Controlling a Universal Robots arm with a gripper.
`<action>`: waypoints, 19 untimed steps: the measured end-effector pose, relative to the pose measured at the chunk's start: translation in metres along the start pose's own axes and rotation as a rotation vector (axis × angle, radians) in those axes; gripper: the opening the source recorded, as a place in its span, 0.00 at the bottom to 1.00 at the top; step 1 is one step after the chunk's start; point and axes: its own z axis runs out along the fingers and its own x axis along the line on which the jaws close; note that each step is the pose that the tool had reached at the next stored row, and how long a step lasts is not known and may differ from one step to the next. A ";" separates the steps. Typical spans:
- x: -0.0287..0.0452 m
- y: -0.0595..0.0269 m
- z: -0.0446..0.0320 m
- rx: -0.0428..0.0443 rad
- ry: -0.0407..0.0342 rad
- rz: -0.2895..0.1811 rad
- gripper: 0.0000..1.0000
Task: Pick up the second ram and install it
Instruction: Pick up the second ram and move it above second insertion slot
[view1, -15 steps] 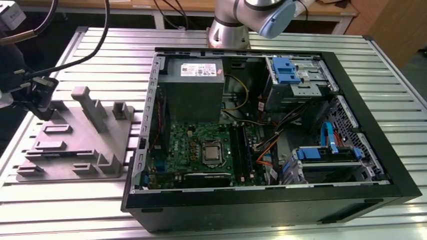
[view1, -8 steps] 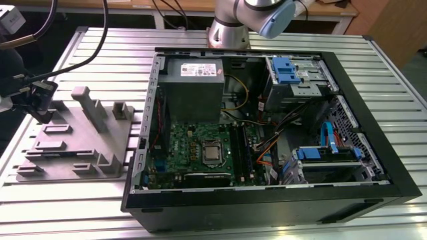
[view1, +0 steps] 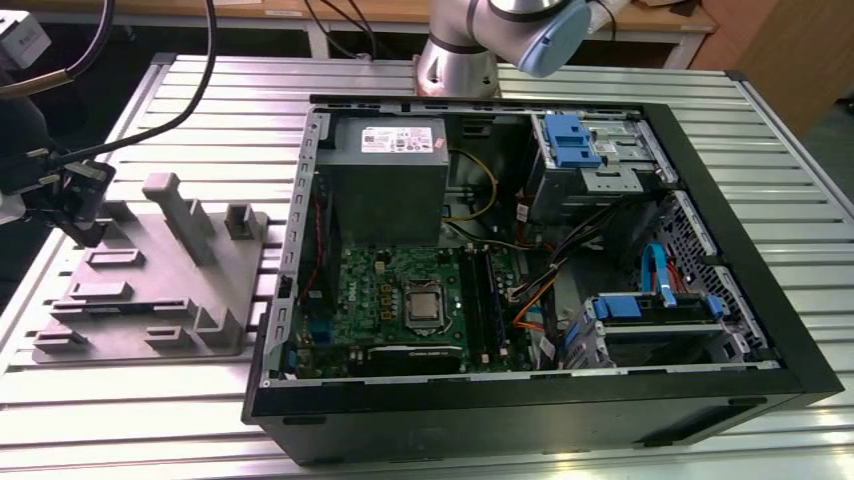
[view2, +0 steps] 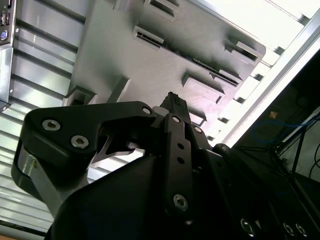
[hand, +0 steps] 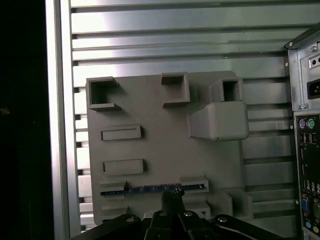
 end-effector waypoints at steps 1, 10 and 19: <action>0.0000 0.0000 0.0000 0.0000 0.0000 0.000 0.07; -0.0001 -0.0002 0.0028 -0.0016 0.0043 -0.080 0.07; 0.0000 -0.0004 0.0067 -0.0060 0.0117 -0.244 0.07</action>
